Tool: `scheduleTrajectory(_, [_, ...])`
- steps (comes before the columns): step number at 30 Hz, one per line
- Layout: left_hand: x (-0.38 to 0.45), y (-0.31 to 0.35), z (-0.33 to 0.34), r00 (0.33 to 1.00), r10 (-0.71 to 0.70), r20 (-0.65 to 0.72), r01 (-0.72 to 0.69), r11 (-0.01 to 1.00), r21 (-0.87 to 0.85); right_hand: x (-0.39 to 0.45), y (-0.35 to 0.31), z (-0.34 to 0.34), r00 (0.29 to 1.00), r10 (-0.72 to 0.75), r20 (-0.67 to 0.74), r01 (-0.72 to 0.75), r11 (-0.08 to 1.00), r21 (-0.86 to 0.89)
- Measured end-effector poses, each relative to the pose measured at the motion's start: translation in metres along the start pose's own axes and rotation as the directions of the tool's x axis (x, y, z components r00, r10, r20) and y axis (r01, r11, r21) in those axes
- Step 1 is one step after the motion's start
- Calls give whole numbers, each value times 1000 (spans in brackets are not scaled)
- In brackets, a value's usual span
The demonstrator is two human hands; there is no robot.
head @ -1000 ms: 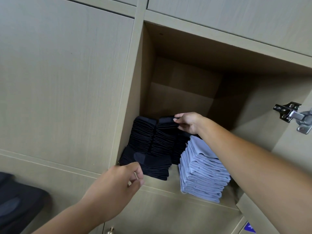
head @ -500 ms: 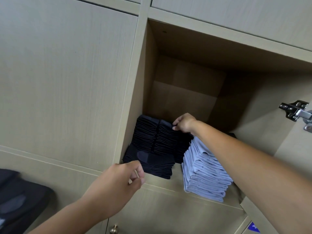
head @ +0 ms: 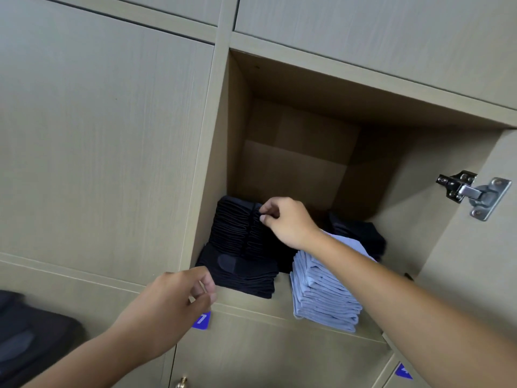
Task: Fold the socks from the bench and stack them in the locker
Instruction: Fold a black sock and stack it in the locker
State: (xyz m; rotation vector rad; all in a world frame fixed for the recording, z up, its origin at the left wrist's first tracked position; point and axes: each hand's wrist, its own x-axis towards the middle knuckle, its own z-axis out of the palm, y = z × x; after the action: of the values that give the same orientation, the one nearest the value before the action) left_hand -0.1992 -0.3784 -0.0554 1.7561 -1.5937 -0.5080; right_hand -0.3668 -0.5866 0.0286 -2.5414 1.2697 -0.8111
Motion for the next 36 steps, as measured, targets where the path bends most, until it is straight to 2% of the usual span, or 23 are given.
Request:
scheduleTrajectory(3, [-2, -1, -5, 1000, -16, -10, 16, 1000, 17, -40, -20, 4, 997, -74, 28, 71, 992, 102])
scheduleTrajectory(7, [-4, -3, -9, 999, -32, -31, 33, 999, 19, -80, -34, 9, 992, -98, 74, 81, 974, 212])
scheduleTrajectory(19, [-22, -17, -25, 998, -46, -36, 50, 994, 96, -133, -27, 54, 978, -104, 179, 54, 963, 264])
scheduleTrajectory(26, [-46, -56, -50, 988, -140, -59, 150, 957, 250, -143, -42, 85, 927, -227, 298, 156, 957, 245])
scheduleTrajectory(34, [-82, -96, -97, 958, -271, -92, 284, 940, 189, -138, -77, 109, 873, -313, 374, 181, 920, 348])
scheduleTrajectory(36, [-93, -104, -112, 944, -297, -147, 321, 930, 181, -136, -88, 117, 858, -334, 391, 188, 911, 366])
